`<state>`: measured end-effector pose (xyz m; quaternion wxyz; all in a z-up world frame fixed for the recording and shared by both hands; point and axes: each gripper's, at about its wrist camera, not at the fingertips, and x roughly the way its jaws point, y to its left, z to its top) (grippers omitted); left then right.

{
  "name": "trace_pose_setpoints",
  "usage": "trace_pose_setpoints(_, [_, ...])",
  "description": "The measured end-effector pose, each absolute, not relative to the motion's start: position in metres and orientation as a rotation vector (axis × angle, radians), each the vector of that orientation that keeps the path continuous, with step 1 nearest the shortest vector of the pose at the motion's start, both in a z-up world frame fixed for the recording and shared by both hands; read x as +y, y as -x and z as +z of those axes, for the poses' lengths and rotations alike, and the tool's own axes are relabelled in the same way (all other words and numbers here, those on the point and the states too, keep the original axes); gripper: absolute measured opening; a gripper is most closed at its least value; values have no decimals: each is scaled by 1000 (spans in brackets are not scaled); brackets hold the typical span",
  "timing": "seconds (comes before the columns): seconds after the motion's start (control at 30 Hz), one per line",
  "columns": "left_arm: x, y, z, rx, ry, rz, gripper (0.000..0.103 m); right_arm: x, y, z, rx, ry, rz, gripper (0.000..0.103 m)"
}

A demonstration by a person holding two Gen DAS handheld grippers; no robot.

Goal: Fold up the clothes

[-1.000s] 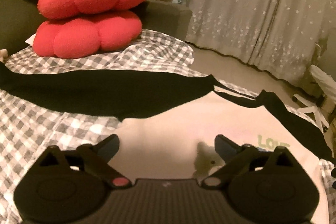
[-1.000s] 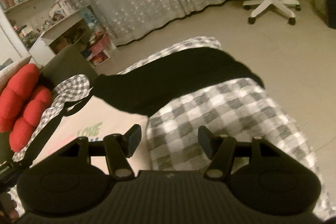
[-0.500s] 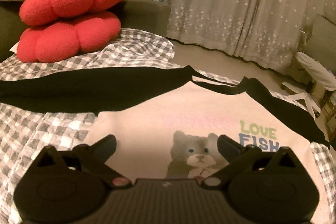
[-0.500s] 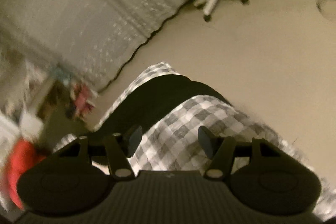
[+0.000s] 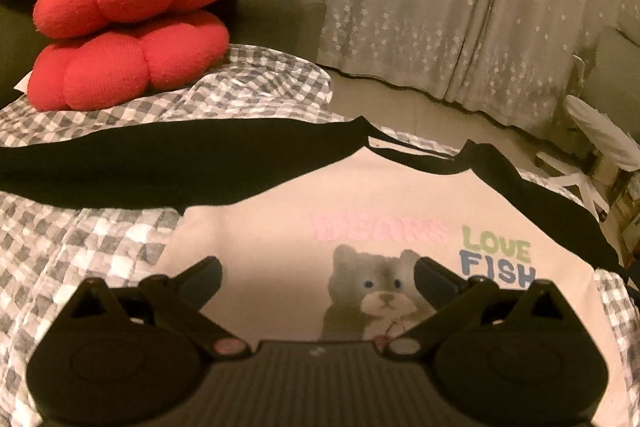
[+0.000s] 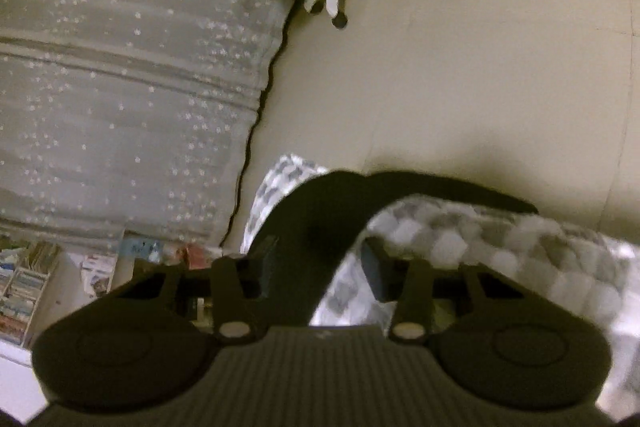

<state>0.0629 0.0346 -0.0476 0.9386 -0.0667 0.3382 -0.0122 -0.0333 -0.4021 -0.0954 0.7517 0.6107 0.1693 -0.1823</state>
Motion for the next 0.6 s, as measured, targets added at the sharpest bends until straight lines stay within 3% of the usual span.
trace_pose_setpoints(0.33, [33, -72, -58, 726, 111, -11, 102, -403, 17, -111, 292, -1270, -456, 46])
trace_pose_setpoints(0.5, [37, -72, -58, 721, 110, -1, 103, -405, 15, -126, 313, -1300, -554, 33])
trace_pose_setpoints(0.6, [40, -73, -58, 716, 115, 5, 102, -406, 22, -127, 290, -1324, -570, 17])
